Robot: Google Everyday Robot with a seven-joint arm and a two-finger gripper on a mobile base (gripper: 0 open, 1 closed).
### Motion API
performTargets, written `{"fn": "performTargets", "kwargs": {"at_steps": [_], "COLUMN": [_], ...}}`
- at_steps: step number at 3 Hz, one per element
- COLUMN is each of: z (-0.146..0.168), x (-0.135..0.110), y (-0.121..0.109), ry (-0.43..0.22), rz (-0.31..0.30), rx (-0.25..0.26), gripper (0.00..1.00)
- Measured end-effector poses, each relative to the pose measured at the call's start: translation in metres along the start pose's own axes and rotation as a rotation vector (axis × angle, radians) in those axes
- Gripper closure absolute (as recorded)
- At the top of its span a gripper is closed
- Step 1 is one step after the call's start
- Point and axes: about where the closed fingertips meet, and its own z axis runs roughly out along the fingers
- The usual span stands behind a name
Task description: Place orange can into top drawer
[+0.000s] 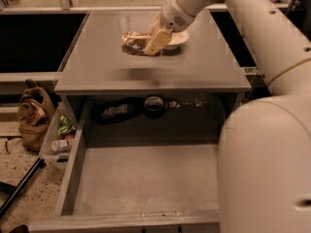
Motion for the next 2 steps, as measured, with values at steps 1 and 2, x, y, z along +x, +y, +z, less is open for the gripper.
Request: {"fn": "performTargets", "kwargs": {"at_steps": [1, 2], "z": [-0.057, -0.093], "x": [-0.041, -0.076], "y": [0.037, 0.087], "ry": [-0.086, -0.17], "rz": [-0.015, -0.058], "rx": [0.08, 0.144], "gripper": [1.0, 1.0]}}
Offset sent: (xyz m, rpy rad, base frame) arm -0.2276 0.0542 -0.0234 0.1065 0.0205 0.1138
